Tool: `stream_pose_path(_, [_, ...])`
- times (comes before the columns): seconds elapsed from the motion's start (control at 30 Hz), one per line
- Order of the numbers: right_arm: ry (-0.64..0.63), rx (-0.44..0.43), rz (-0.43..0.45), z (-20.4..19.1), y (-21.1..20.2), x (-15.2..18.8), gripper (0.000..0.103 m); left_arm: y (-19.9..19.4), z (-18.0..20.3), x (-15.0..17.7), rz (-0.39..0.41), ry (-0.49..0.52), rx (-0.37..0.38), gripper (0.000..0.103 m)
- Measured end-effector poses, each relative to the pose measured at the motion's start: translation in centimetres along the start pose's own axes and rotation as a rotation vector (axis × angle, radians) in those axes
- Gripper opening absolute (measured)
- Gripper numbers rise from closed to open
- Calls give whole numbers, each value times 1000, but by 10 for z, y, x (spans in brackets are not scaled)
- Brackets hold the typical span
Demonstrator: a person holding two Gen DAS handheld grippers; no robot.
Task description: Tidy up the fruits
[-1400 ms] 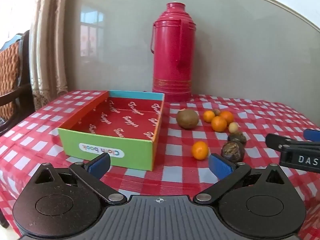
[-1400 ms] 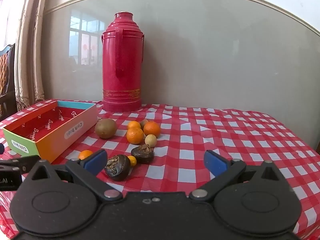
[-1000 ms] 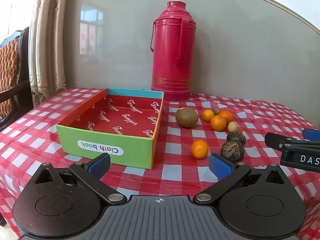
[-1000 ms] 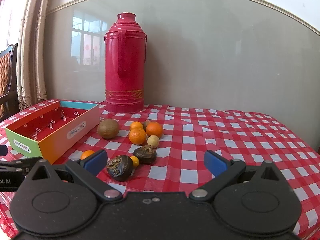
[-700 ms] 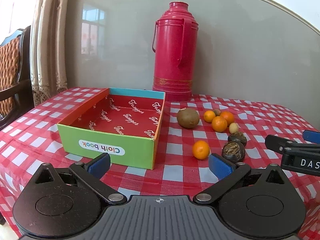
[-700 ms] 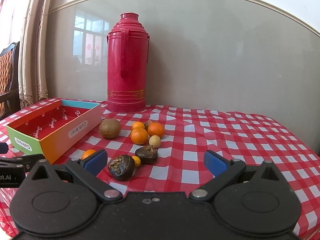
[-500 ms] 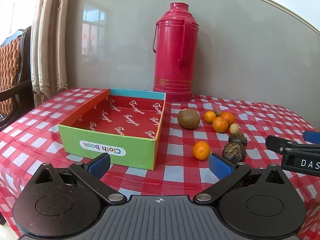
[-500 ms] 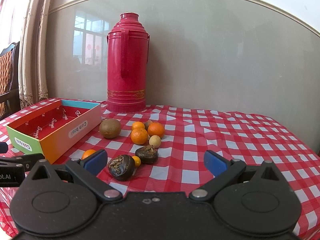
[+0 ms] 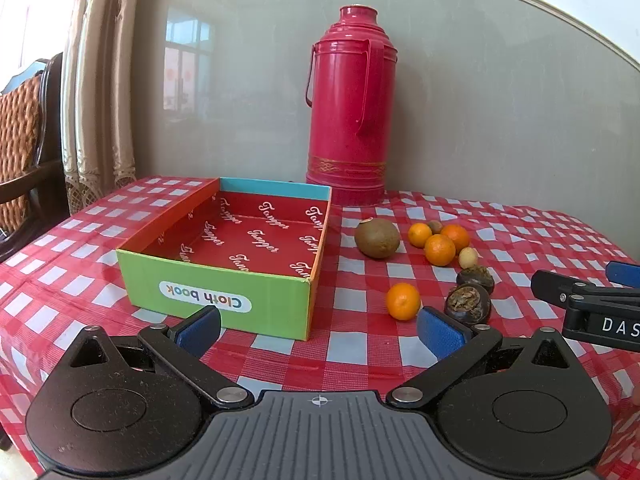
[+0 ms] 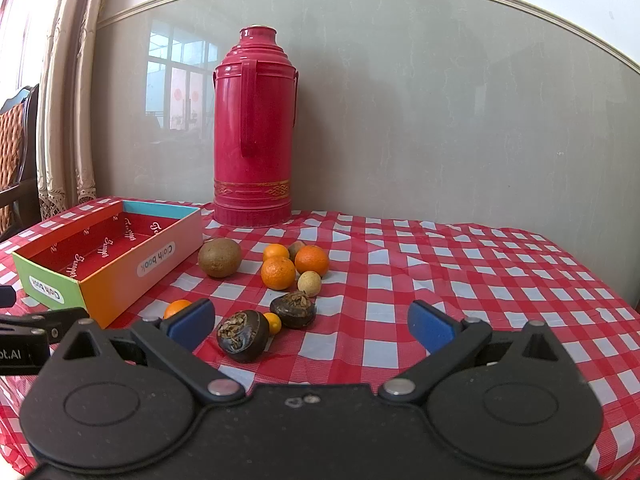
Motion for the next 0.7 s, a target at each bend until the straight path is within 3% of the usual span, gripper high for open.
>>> stream_pose_path(0.7, [0,0,1,-1,0,0,97,-1,0,0,5,-1,-7,103])
Point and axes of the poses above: each gripper's, at about its wrist camera, not at the fingertips, and y roughly the way its jaws point, z to its right, x to its underside, the point moved 5 cm from there along y, roughly the way its jaws point, and after that the axes turned 4 degrees about z, right-handed, at the moved point
